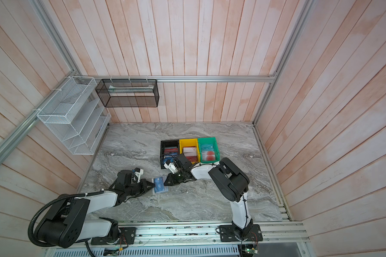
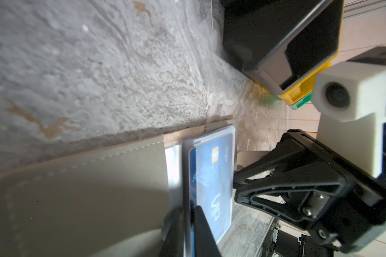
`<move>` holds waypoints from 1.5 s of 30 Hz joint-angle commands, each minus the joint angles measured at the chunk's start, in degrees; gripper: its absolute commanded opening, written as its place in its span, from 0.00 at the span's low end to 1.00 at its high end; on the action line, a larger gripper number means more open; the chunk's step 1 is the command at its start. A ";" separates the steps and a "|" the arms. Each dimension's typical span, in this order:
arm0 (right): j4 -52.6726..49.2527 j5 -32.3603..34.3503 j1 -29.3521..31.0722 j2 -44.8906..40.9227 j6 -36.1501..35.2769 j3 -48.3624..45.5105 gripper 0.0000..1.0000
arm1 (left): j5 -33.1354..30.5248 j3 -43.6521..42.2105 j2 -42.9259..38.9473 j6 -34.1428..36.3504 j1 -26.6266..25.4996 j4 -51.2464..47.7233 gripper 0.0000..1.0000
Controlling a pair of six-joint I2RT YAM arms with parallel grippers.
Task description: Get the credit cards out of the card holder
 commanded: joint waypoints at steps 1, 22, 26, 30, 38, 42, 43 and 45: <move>-2.75 1.06 0.36 2.34 0.12 0.11 0.18 | -0.05 -0.35 0.33 1.02 0.07 0.29 0.14; -1.89 0.93 0.36 2.94 0.15 -0.91 0.18 | 2.05 -0.50 2.55 0.49 0.07 3.22 0.17; -1.85 0.88 0.31 3.23 0.17 -0.91 0.18 | 1.86 -0.54 1.58 0.96 0.10 2.40 0.17; -1.78 0.88 0.31 3.36 0.26 -0.71 0.17 | 1.78 -0.57 1.56 0.80 0.09 2.53 0.17; -1.74 0.61 0.54 3.79 0.34 -0.21 0.15 | 1.91 -0.65 1.12 0.93 0.07 2.33 0.17; -1.61 0.59 0.54 3.86 0.45 -0.46 0.15 | 1.82 -0.84 0.83 1.05 0.15 2.35 0.15; -1.54 0.62 0.54 3.80 0.43 -0.48 0.15 | 1.84 -0.88 0.85 1.06 0.13 2.39 0.14; -1.49 0.62 0.53 3.93 0.53 -0.49 0.15 | 1.78 -0.83 0.82 1.06 0.12 2.24 0.13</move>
